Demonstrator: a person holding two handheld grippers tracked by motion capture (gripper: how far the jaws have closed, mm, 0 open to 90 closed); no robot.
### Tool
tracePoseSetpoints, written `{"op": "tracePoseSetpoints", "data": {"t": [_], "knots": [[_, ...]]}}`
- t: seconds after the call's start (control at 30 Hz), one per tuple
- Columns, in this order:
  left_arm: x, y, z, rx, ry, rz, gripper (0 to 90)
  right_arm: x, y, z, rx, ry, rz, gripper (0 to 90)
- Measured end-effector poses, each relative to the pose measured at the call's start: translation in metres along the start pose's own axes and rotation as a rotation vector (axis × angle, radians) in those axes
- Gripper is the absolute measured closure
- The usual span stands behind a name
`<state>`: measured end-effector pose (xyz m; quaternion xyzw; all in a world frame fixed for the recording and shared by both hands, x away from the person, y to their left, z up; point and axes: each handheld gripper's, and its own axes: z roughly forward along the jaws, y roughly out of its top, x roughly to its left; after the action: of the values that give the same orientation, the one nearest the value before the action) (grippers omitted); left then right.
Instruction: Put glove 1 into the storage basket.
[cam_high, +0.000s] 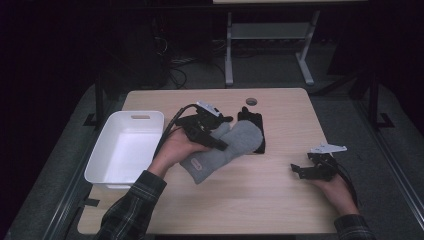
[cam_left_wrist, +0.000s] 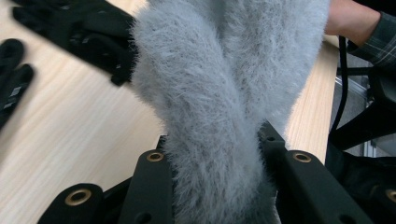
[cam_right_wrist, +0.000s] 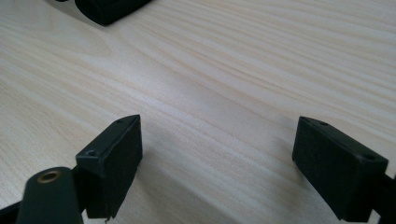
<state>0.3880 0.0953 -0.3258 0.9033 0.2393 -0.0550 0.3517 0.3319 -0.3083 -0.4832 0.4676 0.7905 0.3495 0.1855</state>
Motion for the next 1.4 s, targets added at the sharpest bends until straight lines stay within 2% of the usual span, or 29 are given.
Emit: {"op": "tracePoseSetpoints", "data": {"t": [0.23, 0.47, 0.73, 0.97, 1.23, 1.4], "knots": [[0.01, -0.007, -0.032, -0.026, 0.044, -0.027, 65.5, 0.0, 0.0, 0.0, 0.0, -0.001, 0.001, 15.9], [0.023, -0.024, -0.062, -0.055, 0.087, -0.077, 65.5, 0.0, 0.0, 0.0, 0.0, -0.002, 0.001, 15.9], [0.037, -0.047, -0.102, -0.098, 0.148, -0.133, 65.5, 0.0, 0.0, 0.0, 0.0, -0.002, 0.001, 15.9], [0.053, -0.075, -0.132, -0.126, 0.204, -0.205, 65.5, 0.0, 0.0, 0.0, 0.0, -0.002, 0.001, 15.8], [0.073, -0.11, -0.153, -0.144, 0.25, -0.29, 65.5, 0.0, 0.0, 0.0, 0.001, -0.003, 0.002, 15.8], [0.087, -0.131, -0.158, -0.144, 0.271, -0.346, 65.5, 0.0, 0.0, 0.0, 0.001, -0.005, 0.004, 15.8]]}}
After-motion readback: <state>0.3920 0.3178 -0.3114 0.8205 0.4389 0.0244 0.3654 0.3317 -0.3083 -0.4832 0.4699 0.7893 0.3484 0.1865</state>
